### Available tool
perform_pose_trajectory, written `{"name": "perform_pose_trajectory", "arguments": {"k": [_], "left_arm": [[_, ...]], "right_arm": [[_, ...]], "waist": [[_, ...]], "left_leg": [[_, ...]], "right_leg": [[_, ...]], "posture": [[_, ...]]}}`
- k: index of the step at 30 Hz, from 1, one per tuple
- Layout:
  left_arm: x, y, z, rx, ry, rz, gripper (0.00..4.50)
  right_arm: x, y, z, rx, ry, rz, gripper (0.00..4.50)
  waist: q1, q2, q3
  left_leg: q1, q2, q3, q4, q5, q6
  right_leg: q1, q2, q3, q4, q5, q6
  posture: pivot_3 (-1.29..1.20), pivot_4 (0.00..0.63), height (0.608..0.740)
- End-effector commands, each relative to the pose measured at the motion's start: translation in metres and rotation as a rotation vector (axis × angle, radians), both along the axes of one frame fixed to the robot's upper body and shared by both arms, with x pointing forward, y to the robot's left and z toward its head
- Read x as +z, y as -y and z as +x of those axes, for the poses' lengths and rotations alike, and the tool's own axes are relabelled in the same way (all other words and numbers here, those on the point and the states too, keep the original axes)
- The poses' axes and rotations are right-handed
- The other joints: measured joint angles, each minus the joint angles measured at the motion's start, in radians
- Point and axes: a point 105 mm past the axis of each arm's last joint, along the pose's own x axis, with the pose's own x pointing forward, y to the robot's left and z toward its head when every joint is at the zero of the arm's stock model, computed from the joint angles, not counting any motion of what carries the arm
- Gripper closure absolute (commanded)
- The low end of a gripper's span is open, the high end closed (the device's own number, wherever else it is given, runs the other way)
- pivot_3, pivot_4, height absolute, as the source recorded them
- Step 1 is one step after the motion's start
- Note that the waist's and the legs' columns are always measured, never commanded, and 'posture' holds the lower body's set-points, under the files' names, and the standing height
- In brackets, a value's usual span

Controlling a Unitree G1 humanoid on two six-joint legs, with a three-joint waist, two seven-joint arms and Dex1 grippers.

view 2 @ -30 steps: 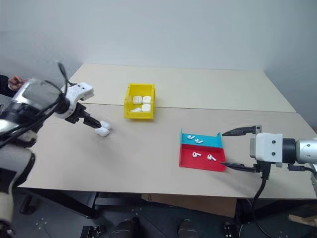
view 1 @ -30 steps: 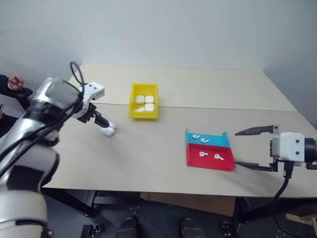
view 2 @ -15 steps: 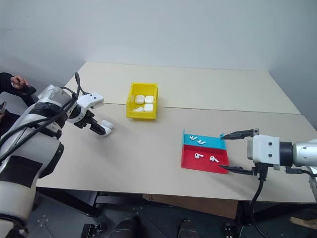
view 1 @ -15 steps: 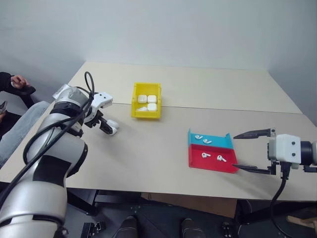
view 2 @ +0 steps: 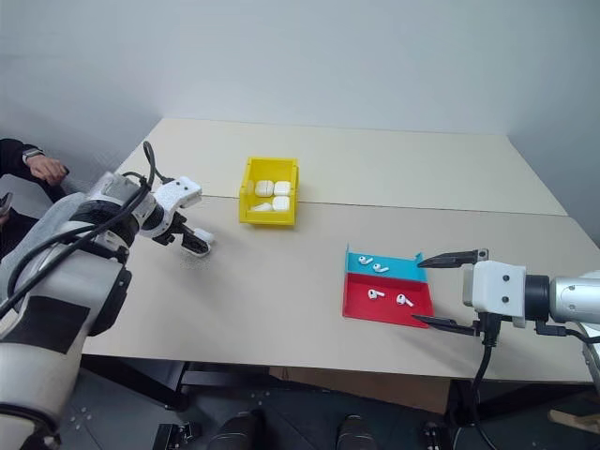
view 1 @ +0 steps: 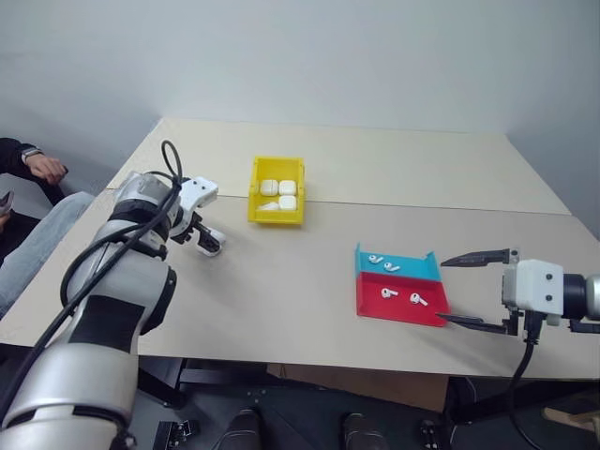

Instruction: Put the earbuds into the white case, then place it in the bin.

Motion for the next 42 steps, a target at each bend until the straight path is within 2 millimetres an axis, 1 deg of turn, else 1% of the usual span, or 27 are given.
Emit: {"name": "perform_pose_trajectory", "arguments": {"k": [1, 5, 7, 16, 19, 21, 24, 31, 35, 36, 39, 41, 42], "left_arm": [[0.002, 0.002, 0.003, 0.017, 0.028, -0.026, 0.0], [-0.005, 0.005, 0.002, 0.014, 0.018, -0.029, 0.0], [-0.007, 0.004, 0.005, 0.003, 0.036, -0.002, 0.0], [-0.01, 0.004, 0.004, 0.008, 0.033, -0.003, 0.0], [-0.012, 0.004, 0.003, 0.006, 0.023, -0.004, 0.58], [-0.013, 0.005, 0.002, 0.003, 0.013, -0.009, 1.17], [-0.01, 0.005, 0.003, -0.012, 0.016, -0.003, 1.65], [0.012, 0.009, 0.005, -0.089, 0.04, -0.003, 1.7], [0.034, 0.017, 0.004, -0.167, 0.051, -0.02, 1.7], [0.037, 0.018, 0.003, -0.177, 0.052, -0.023, 1.7], [0.055, 0.028, 0.001, -0.276, 0.081, -0.066, 1.7], [0.066, 0.035, -0.002, -0.378, 0.13, -0.089, 1.7], [0.071, 0.041, -0.005, -0.422, 0.155, -0.127, 1.7]], "right_arm": [[0.013, 0.001, -0.002, -0.006, 0.058, -0.008, 0.02], [0.011, 0.002, -0.001, -0.019, 0.06, -0.013, 0.02], [0.011, 0.003, -0.001, -0.02, 0.062, -0.013, 0.02], [0.008, 0.004, 0.0, -0.044, 0.047, -0.011, 0.02], [0.007, 0.005, 0.0, -0.052, 0.046, -0.008, 0.0], [0.007, 0.005, 0.001, -0.057, 0.048, -0.008, 0.0], [0.006, 0.006, 0.002, -0.065, 0.051, -0.008, 0.0], [0.007, 0.007, 0.003, -0.07, 0.051, -0.008, 0.0], [0.008, 0.007, 0.003, -0.072, 0.048, -0.012, 0.0], [0.009, 0.007, 0.004, -0.073, 0.048, -0.013, 0.0], [0.013, 0.005, 0.004, -0.074, 0.04, -0.011, 0.0], [0.017, 0.003, 0.004, -0.059, 0.054, -0.012, 0.0], [0.019, 0.001, 0.003, -0.048, 0.06, -0.008, 0.0]], "waist": [[0.0, 0.0, 0.0], [0.001, 0.0, 0.0], [0.0, 0.0, 0.0], [-0.001, 0.0, 0.0], [-0.001, 0.0, 0.0], [-0.001, 0.0, 0.0], [-0.001, 0.0, 0.0], [-0.002, 0.0, 0.0], [-0.002, -0.001, 0.0], [-0.002, -0.001, 0.0], [-0.003, -0.001, 0.0], [-0.005, -0.001, 0.0], [-0.007, -0.001, 0.0]], "left_leg": [[0.0, 0.0, 0.0, 0.0, 0.0, 0.0], [0.0, 0.0, 0.0, 0.0, 0.0, 0.0], [0.0, 0.0, 0.0, 0.0, 0.0, 0.0], [0.004, 0.0, 0.0, 0.001, 0.0, -0.001], [0.005, 0.0, 0.0, 0.002, 0.0, -0.001], [0.005, 0.0, 0.0, 0.002, 0.0, -0.001], [0.005, 0.0, 0.0, 0.002, 0.0, -0.001], [0.005, 0.0, 0.0, 0.002, 0.0, -0.001], [0.005, 0.0, 0.0, 0.002, 0.0, -0.001], [0.005, 0.0, 0.0, 0.002, 0.0, -0.001], [0.005, 0.0, 0.0, 0.002, 0.0, -0.001], [0.005, 0.0, 0.0, 0.002, 0.0, -0.001], [0.005, 0.0, 0.0, 0.001, 0.0, -0.001]], "right_leg": [[0.0, 0.0, 0.0, 0.0, 0.0, 0.0], [0.0, 0.0, 0.0, 0.001, 0.0, 0.0], [0.0, 0.0, 0.0, 0.001, 0.0, 0.0], [0.0, 0.0, 0.0, 0.007, 0.0, 0.001], [0.001, 0.0, 0.0, 0.008, 0.0, 0.001], [0.001, 0.0, 0.0, 0.009, 0.0, 0.001], [0.001, 0.0, 0.0, 0.01, 0.0, 0.0], [0.001, 0.0, 0.0, 0.011, -0.001, 0.0], [0.001, 0.0, 0.0, 0.011, -0.001, 0.0], [0.001, 0.0, 0.0, 0.01, -0.001, 0.0], [0.001, 0.0, 0.0, 0.01, -0.001, 0.0], [0.001, 0.0, 0.0, 0.011, -0.001, 0.0], [0.0, 0.0, 0.0, 0.011, -0.001, 0.0]], "posture": [[0.0, 0.15, 0.74], [0.0, 0.15, 0.74], [0.0, 0.15, 0.74], [0.0, 0.15, 0.74], [0.0, 0.15, 0.74], [0.0, 0.15, 0.74], [0.0, 0.15, 0.74], [0.0, 0.15, 0.74], [0.0, 0.15, 0.74], [0.0, 0.15, 0.74], [0.0, 0.15, 0.74], [0.0, 0.15, 0.74], [0.0, 0.15, 0.74]]}}
